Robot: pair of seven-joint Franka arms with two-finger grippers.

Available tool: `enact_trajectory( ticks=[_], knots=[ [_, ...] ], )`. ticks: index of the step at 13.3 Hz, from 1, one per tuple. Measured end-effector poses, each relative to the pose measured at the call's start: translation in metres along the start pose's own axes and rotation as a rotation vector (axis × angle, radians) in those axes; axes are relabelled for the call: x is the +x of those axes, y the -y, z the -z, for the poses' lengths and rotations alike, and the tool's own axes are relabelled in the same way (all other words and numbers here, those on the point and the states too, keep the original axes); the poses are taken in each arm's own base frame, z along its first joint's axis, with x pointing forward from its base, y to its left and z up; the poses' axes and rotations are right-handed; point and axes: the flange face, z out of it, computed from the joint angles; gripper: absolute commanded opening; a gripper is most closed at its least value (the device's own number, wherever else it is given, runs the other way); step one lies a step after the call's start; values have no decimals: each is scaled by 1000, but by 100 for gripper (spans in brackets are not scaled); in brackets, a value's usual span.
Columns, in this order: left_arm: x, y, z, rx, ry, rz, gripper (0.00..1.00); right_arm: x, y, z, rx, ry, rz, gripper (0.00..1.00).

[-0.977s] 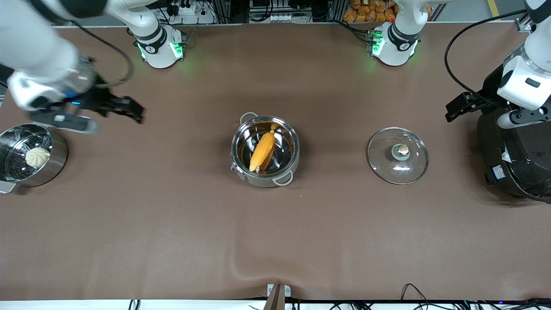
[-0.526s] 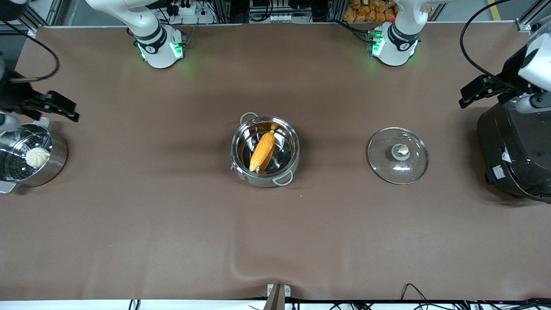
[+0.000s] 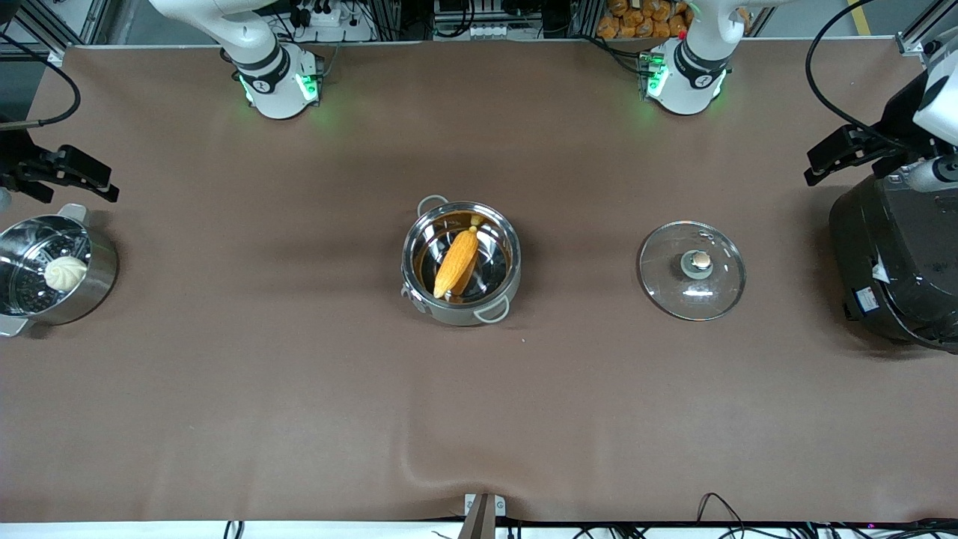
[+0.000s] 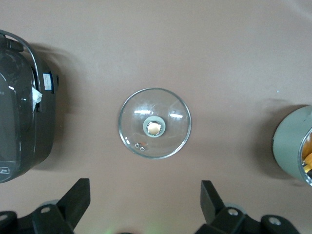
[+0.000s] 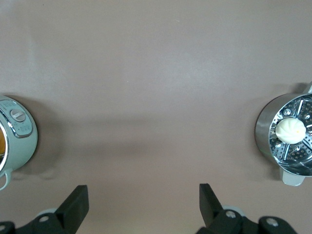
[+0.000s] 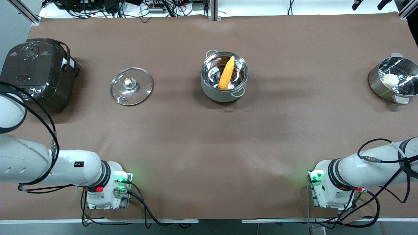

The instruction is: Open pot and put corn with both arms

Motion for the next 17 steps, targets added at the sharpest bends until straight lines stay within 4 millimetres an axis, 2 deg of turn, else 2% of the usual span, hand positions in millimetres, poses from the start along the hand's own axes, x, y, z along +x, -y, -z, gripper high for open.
enact_trajectory(
  ticks=[4,7,11,17],
  knots=[
    [0,7,-1,1,11,-20,100,0,-1,-3,1,-5,-2,100],
    [-1,6,-1,2,15,-22,100,1,-12,-6,1,-8,-21,100],
    [-1,6,-1,3,21,-24,100,-1,-25,-22,3,22,-46,100],
    [-2,10,-2,4,29,-16,100,-2,-22,-20,4,18,-40,100]
  ],
)
